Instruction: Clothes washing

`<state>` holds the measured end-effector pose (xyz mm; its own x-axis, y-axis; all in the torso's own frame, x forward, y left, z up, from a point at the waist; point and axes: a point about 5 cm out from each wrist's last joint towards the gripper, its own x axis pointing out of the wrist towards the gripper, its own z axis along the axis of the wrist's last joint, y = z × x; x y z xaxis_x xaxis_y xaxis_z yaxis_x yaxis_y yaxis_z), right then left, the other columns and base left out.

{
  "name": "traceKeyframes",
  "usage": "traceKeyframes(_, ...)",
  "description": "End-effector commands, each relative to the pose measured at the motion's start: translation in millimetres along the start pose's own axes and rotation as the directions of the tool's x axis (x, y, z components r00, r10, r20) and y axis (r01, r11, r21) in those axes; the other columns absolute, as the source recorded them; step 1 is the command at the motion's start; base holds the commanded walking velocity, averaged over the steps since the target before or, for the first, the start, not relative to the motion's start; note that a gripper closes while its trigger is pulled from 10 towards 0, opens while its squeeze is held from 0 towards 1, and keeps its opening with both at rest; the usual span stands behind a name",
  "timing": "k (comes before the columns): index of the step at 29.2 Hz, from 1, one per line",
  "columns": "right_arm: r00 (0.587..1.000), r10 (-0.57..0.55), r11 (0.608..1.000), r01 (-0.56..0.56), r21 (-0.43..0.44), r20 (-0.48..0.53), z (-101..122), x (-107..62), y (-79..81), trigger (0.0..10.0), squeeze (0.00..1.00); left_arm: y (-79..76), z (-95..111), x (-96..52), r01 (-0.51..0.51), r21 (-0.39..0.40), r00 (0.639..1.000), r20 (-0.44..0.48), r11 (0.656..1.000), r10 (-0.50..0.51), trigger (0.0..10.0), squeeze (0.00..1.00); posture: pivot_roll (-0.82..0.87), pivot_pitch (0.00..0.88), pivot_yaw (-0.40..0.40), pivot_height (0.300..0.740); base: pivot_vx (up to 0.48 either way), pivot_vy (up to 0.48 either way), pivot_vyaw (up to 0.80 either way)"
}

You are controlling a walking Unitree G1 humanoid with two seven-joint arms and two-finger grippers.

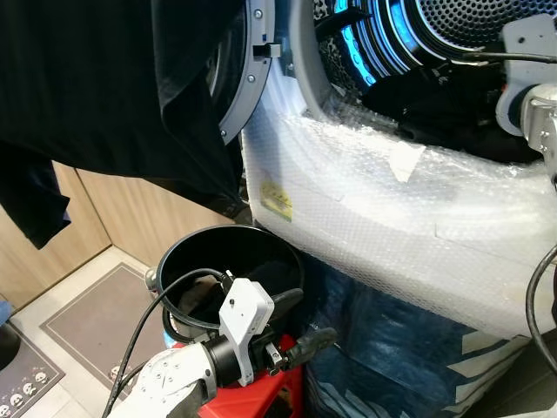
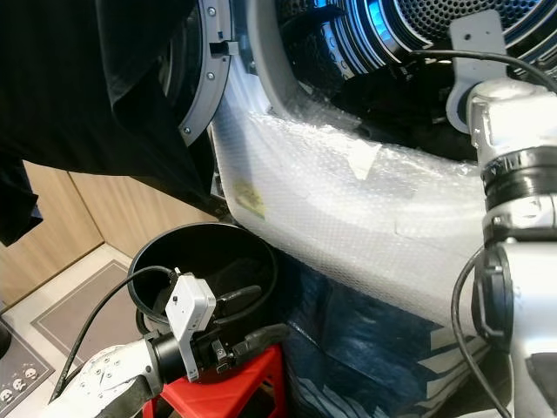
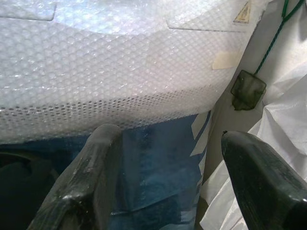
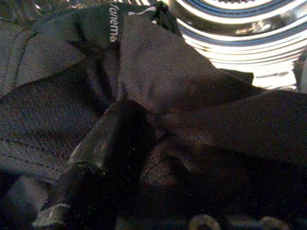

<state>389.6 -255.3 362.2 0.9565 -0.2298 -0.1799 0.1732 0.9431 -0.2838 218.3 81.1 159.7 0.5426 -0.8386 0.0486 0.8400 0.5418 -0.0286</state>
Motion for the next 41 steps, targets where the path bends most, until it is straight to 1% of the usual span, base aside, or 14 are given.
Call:
traceKeyframes(1,0.997,0.015,0.999,-0.013,0.037,-0.076,-14,-2.2,-2.6,10.0,0.0,-1.2,-1,0.0,0.0,0.006,1.0,-0.007,1.0,0.0,10.0,0.0,-0.06,0.036,-0.048,0.74,0.0,0.0,0.0)
traceKeyframes(5,0.999,0.046,0.992,-0.042,0.119,-0.028,-15,-16.2,-6.0,10.0,0.0,-2.4,-2,-0.7,0.003,0.004,1.0,-0.009,1.0,-0.003,10.0,0.0,-0.06,0.038,-0.046,0.74,0.0,0.0,0.0)
traceKeyframes(10,0.99,0.119,0.971,-0.133,0.198,0.081,-9,-41.7,3.0,10.0,0.0,-3.3,-2,-2.1,0.01,-0.003,1.0,-0.015,1.0,-0.01,10.0,0.0,-0.06,0.044,-0.036,0.74,0.0,0.0,0.0)
traceKeyframes(15,0.976,0.147,0.968,-0.176,0.181,0.163,-12,-67.6,14.1,10.0,0.0,-2.9,-2,-2.2,0.018,-0.002,1.0,-0.018,1.0,-0.018,10.0,0.0,-0.07,0.047,-0.025,0.74,0.0,0.0,0.0)
traceKeyframes(16,0.976,0.147,0.968,-0.176,0.181,0.163,-12,-67.6,14.1,10.0,0.0,-2.9,-2,-2.2,0.018,-0.002,1.0,-0.018,1.0,-0.018,10.0,0.0,-0.07,0.047,-0.025,0.74,0.0,0.0,0.0)
traceKeyframes(17,0.967,0.196,0.96,-0.223,0.168,0.165,-17,-78.6,20.0,10.0,0.0,-2.9,-2,-2.3,0.023,-0.002,1.0,-0.02,1.0,-0.023,10.0,0.0,-0.08,0.048,-0.022,0.74,0.0,0.0,0.0)
traceKeyframes(20,0.945,0.27,0.943,-0.298,0.145,0.184,-21,-95.6,24.1,10.0,0.0,-3.2,-2,-2.8,0.028,-0.003,0.999,-0.023,1.0,-0.028,10.0,0.0,-0.08,0.05,-0.018,0.74,0.0,0.0,0.0)
traceKeyframes(24,0.93,0.295,0.933,-0.33,0.143,0.219,-21,-101.8,22.1,10.0,0.0,-3.6,-2,-2.8,0.032,-0.004,0.999,-0.024,0.999,-0.032,10.0,0.0,-0.08,0.053,-0.018,0.74,0.0,0.0,0.0)
traceKeyframes(26,0.898,0.316,0.92,-0.369,0.131,0.306,-16,-108.4,21.9,10.0,0.0,-3.6,-2,-2.7,0.031,-0.006,0.999,-0.023,0.999,-0.031,10.0,0.0,-0.08,0.056,-0.019,0.74,0.0,0.0,0.0)
traceKeyframes(29,0.875,0.337,0.903,-0.404,0.142,0.346,-16,-112.0,24.2,10.0,0.0,-3.8,-3,-2.5,0.031,-0.008,0.999,-0.024,0.999,-0.031,10.0,0.0,-0.08,0.057,-0.019,0.74,0.0,0.0,0.0)
traceKeyframes(33,0.832,0.389,0.881,-0.462,0.105,0.396,-18,-119.7,30.3,10.0,0.0,-3.9,-3,-2.3,0.03,-0.008,0.999,-0.023,1.0,-0.03,10.0,0.0,-0.08,0.058,-0.02,0.74,0.0,0.0,0.0)
traceKeyframes(37,0.725,0.487,0.821,-0.57,0.029,0.488,-15,-132.2,33.0,10.0,0.0,-3.4,-3,-3.1,0.022,-0.009,0.999,-0.023,1.0,-0.022,10.0,0.0,-0.07,0.059,-0.023,0.74,0.0,0.0,0.0)
traceKeyframes(40,0.662,0.562,0.765,-0.644,-0.007,0.497,-19,-136.7,35.8,10.0,0.0,-3.5,-3,-3.5,0.022,-0.008,0.999,-0.024,1.0,-0.022,10.0,0.0,-0.07,0.059,-0.023,0.74,0.0,0.0,0.0)
traceKeyframes(41,0.601,0.625,0.716,-0.695,-0.06,0.498,-23,-140.5,39.3,10.0,0.0,-3.2,-3,-3.4,0.02,-0.008,1.0,-0.024,1.0,-0.02,10.0,0.0,-0.07,0.06,-0.023,0.74,0.0,0.0,0.0)
